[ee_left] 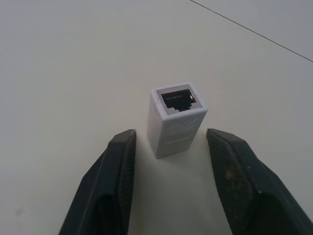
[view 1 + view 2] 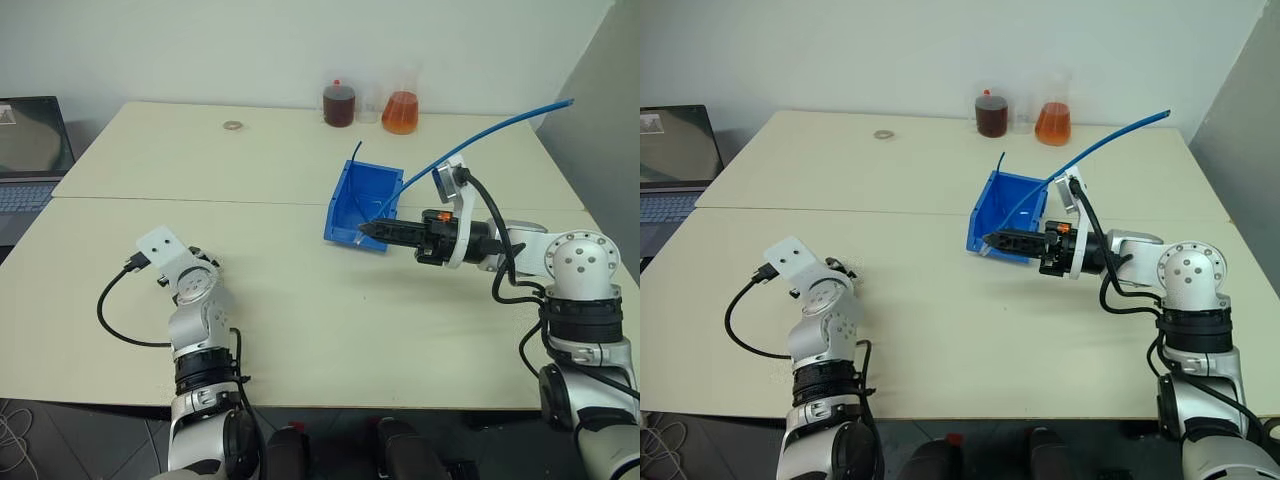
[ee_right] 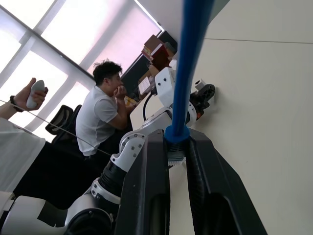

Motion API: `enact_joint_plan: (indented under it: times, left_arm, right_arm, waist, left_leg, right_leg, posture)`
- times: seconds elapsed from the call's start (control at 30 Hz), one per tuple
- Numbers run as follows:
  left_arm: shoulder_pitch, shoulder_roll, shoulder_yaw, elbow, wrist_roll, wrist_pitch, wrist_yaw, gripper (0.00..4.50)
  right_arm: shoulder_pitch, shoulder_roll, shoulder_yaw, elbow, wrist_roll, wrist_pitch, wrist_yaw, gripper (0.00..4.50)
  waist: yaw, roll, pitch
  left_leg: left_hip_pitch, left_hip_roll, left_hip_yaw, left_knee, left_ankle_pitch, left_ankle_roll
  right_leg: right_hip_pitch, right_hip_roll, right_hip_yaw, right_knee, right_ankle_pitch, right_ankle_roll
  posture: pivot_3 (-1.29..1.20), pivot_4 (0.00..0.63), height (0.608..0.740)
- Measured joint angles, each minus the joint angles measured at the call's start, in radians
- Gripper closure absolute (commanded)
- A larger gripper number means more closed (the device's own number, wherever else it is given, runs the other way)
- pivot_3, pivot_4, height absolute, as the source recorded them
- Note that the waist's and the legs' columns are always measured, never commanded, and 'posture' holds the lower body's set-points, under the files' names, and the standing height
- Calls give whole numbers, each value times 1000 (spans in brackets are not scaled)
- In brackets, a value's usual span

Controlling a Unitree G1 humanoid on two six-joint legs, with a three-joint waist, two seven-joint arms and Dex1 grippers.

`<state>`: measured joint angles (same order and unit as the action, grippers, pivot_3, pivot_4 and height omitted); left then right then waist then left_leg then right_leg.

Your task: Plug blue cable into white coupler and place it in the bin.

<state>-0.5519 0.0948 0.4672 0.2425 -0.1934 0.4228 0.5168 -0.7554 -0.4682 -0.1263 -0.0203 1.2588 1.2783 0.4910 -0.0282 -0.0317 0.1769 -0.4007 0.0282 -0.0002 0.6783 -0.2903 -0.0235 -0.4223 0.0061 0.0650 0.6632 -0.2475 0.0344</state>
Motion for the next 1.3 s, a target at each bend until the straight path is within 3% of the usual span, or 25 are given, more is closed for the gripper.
enact_joint_plan:
  times: [0.13,0.5,0.57,0.63,0.77,1.0,1.03,1.17,1.3]
  left_arm:
    - [-1,8,7,6,0,-13,2,3693]
    - [2,54,-33,9,13,-7,-59,3726]
    - [4,104,-97,-6,10,8,-186,3726]
    - [70,206,-233,-116,-13,39,-418,3726]
    - [153,303,-354,-291,-65,108,-667,3726]
    - [293,445,-373,-536,-279,249,-1014,3726]
    - [309,490,-394,-597,-346,262,-1134,3726]
    - [298,532,-459,-625,-407,246,-1332,3726]
    - [231,536,-639,-478,-271,11,-1541,3726]
  right_arm:
    - [3,1,-10,-6,0,1,-8,4318]
    - [14,6,-11,-6,0,1,-14,4318]
    - [14,7,-11,-6,-2,-2,-16,4318]
    - [6,9,-14,-6,-8,-6,-17,4318]
    - [-14,6,-17,-7,-23,-19,-10,4318]
    - [-12,-33,-17,-9,-78,-48,15,4318]
    - [-11,-35,-7,-26,-96,-51,35,4318]
    - [-7,-55,17,-64,-125,-65,85,4318]
    - [0,-73,127,-126,-221,-125,173,4318]
  waist:
    - [0,0,0]
    - [0,0,0]
    - [-1,0,0]
    - [-3,0,0]
    - [-4,0,0]
    - [-4,1,0]
    - [-2,1,0]
    - [-2,1,1]
    - [-2,2,0]
  left_leg:
    - [0,0,0,0,0,0]
    - [0,0,0,0,0,0]
    - [0,0,1,0,0,0]
    - [0,0,1,-1,0,0]
    - [1,0,1,-1,0,0]
    - [0,1,1,-1,0,0]
    - [0,1,1,0,0,0]
    - [1,0,1,0,0,0]
    - [1,-1,3,0,0,0]
  right_leg:
    - [0,0,0,0,0,0]
    - [0,0,-1,0,0,0]
    - [0,0,-1,0,0,0]
    - [-1,0,0,1,0,0]
    - [-1,-1,0,0,0,0]
    - [-1,0,0,1,0,-1]
    - [-1,0,0,0,0,-1]
    - [-1,0,0,0,0,0]
    - [0,3,0,-1,-1,-1]
  posture:
    - [0,150,740]
    - [0,150,740]
    - [0,150,740]
    - [0,150,740]
    - [0,150,740]
    - [0,150,740]
    - [0,150,740]
    - [0,150,740]
    - [0,150,740]
